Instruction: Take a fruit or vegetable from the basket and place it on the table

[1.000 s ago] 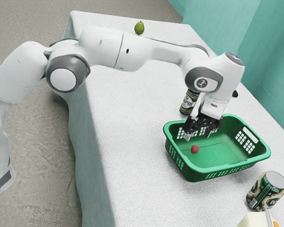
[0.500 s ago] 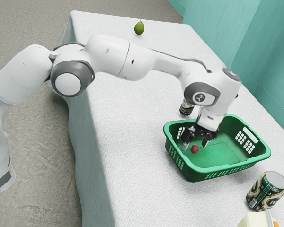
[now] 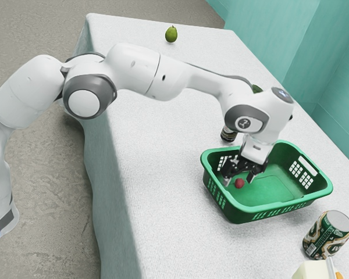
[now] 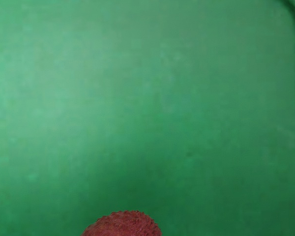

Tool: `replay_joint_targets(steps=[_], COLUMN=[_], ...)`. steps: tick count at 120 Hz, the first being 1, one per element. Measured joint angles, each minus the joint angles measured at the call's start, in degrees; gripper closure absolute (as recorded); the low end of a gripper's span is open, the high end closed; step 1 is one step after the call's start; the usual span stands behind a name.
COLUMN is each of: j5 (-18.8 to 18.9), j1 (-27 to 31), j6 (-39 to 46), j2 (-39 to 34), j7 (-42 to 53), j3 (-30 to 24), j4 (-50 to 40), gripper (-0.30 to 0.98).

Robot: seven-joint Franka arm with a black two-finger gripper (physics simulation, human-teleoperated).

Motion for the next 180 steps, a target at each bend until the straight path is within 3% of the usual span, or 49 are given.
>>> replay_joint_targets(steps=[12,43,65,84,108,126,146,163,180], j5=[0.0,0.0,0.0,-0.3,-1.1,-1.4,-1.4,-2.1,-2.9], j1=[0.0,0.2,0.2,0.1,0.3,7.1,16.1,17.8,17.6], j6=[0.2,0.5,0.6,0.0,-6.2,-13.1,-18.6,-20.8,-22.0], j2=[0.1,0.1,-0.1,-3.6,-15.7,-23.7,-25.1,-25.0,-24.7], j7=[0.1,-0.1,-0.2,-0.4,-1.1,-1.6,-1.8,-1.6,-1.3], j3=[0.0,0.0,0.0,-0.5,-2.2,-1.9,-0.3,4.5,5.0], j4=[-0.2,-0.3,-0.3,0.1,0.5,2.7,4.2,4.1,3.8], gripper=[0.02,0.48,0.56,0.56,0.55,0.55,0.54,0.53,0.2])
